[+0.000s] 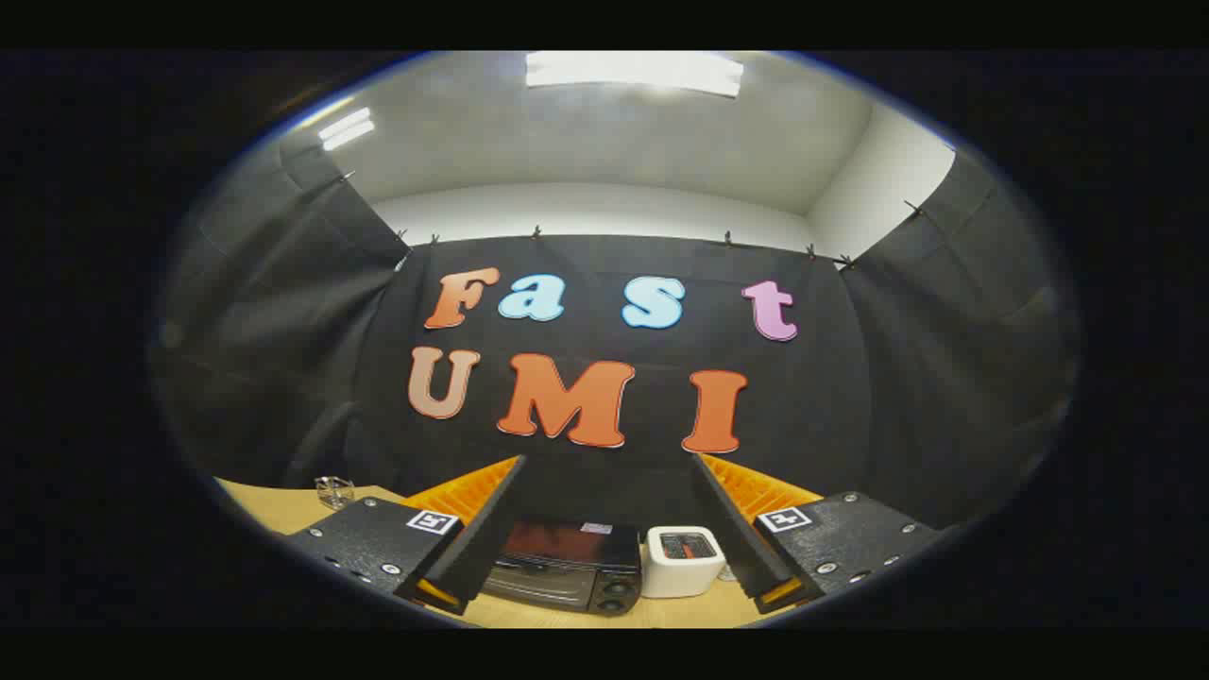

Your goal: Open the toaster oven, put the food inside, and close the toaster oven door.

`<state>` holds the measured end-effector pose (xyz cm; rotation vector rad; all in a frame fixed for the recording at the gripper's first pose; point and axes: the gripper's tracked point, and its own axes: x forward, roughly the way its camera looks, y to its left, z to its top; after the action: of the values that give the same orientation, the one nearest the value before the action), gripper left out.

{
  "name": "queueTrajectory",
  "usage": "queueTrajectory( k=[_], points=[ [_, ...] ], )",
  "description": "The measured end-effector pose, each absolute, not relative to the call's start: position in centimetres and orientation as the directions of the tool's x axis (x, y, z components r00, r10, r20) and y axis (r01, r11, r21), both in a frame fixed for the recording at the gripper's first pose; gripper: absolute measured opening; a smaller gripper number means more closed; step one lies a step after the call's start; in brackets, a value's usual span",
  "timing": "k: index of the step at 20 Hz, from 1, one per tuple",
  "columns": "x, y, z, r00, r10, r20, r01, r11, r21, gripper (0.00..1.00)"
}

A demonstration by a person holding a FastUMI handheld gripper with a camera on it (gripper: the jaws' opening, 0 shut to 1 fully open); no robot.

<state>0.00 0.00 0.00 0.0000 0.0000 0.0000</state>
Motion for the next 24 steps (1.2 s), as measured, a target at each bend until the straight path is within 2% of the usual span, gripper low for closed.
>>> queueTrajectory(
  k=[13, 24],
  points=[
    [0.6, 1.5, -1.3, 1.000, 0.026, -0.011, -0.025, 0.998, 0.055, 0.99],
    [3.7, 6.0, -10.1, 0.984, 0.070, -0.164, -0.057, 0.995, 0.083, 0.99]
  ],
)
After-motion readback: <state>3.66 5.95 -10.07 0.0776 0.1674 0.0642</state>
